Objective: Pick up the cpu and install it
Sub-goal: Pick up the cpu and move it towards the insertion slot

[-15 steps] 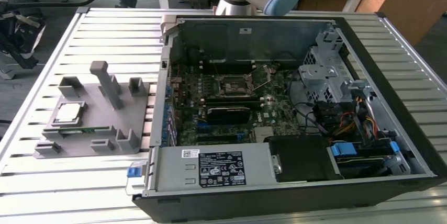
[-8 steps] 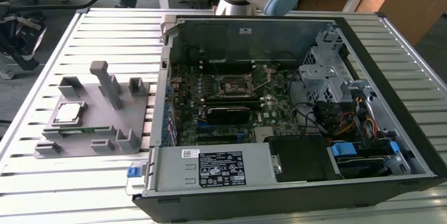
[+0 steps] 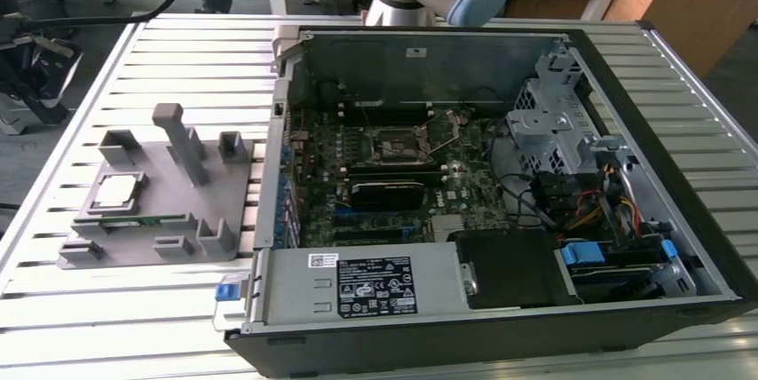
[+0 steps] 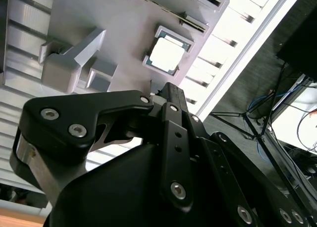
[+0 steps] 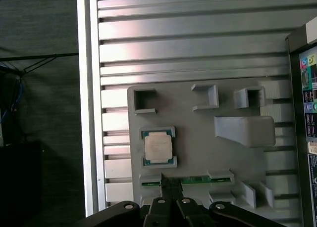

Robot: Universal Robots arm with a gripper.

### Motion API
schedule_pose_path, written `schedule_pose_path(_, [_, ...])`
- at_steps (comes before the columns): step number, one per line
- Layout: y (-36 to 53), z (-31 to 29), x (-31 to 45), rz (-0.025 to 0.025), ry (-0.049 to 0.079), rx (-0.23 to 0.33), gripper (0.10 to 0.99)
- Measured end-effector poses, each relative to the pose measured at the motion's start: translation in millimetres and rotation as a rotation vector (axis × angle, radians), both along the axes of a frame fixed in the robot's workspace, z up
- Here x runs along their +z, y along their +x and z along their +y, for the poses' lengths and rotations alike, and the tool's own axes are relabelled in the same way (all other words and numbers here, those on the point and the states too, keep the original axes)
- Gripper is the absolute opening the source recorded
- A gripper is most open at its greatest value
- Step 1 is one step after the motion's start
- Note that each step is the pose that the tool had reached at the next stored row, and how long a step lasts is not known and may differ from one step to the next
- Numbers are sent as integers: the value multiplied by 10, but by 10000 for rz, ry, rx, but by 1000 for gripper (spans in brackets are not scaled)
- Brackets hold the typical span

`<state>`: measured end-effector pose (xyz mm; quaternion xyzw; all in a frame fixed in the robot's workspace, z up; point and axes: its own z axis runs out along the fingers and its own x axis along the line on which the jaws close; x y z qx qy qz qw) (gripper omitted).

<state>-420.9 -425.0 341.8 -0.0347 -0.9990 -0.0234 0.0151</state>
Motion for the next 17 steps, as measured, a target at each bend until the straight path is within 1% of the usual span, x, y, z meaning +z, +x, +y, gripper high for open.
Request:
schedule_pose_path(2, [-3, -6, -27, -2, 13, 142, 114])
schedule_pose_path(4, [-5, -18, -48, 1, 12, 247, 231])
schedule_pose_path(5, [-6, -26, -62, 1, 13, 268, 231])
schedule_pose_path(6, [-7, -31, -77, -1, 14, 275, 290])
schedule_pose_path(7, [-8, -35, -90, -1, 14, 282, 290])
schedule_pose_path(10, [-9, -37, -142, 0, 13, 312, 467])
schedule_pose_path(11, [-9, -38, -161, 0, 13, 329, 467])
schedule_pose_path(12, [-8, -38, -179, -1, 14, 345, 525])
schedule_pose_path(13, [-8, -38, -198, 0, 13, 365, 525])
schedule_pose_path(14, [-8, -38, -213, -1, 12, 390, 580])
schedule_pose_path(15, [-8, -38, -225, -1, 12, 425, 580])
schedule_pose_path(16, [-8, -38, -234, -2, 12, 467, 647])
schedule_pose_path(17, [-9, -38, -244, -1, 11, 511, 647])
